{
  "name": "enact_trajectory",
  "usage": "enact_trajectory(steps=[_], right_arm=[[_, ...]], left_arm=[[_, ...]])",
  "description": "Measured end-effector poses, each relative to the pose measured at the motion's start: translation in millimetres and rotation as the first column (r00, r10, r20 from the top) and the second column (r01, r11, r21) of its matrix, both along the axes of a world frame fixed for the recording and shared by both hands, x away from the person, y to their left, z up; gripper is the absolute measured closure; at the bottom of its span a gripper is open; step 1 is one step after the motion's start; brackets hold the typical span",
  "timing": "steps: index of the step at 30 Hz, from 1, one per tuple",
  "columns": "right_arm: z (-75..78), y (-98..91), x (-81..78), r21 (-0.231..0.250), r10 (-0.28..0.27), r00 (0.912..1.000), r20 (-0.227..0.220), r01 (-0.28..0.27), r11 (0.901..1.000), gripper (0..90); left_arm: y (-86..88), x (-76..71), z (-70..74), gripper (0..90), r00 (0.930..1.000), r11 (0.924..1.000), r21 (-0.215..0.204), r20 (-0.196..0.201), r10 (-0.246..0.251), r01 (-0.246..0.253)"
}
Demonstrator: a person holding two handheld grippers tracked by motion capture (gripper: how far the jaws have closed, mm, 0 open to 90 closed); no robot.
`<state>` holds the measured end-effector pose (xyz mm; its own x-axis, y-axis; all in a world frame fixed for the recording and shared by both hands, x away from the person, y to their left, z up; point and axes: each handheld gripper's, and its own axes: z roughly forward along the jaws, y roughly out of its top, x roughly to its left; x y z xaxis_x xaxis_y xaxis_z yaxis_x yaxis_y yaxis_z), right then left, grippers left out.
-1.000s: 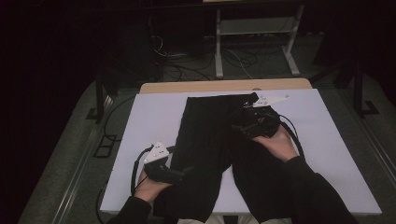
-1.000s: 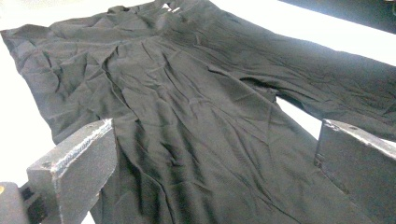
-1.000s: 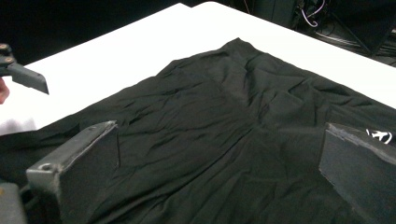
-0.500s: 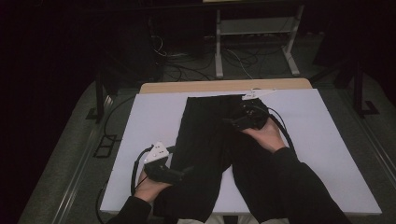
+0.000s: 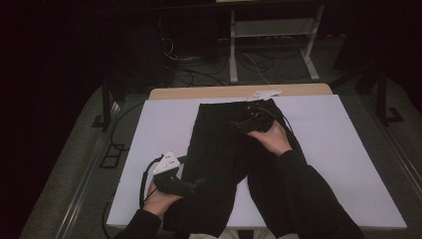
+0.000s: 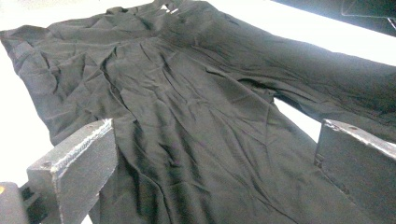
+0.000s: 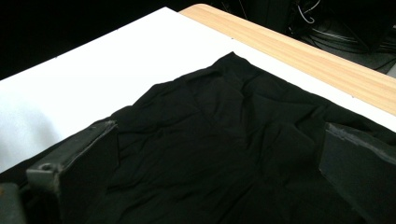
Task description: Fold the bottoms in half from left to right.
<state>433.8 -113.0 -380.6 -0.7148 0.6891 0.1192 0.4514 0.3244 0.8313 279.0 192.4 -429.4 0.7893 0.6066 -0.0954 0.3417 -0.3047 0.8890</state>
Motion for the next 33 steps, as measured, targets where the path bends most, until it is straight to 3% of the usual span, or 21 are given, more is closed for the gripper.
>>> enact_trajectory(steps=[33], right_arm=[[-1.4, 49.8, 39.5, -0.026, 0.002, 0.9998, -0.021, -0.002, 0.9997, 0.0]], left_arm=[[1.0, -0.6, 0.3, 0.0, 1.0000, 0.9999, -0.010, -0.001, 0.000, 0.000]])
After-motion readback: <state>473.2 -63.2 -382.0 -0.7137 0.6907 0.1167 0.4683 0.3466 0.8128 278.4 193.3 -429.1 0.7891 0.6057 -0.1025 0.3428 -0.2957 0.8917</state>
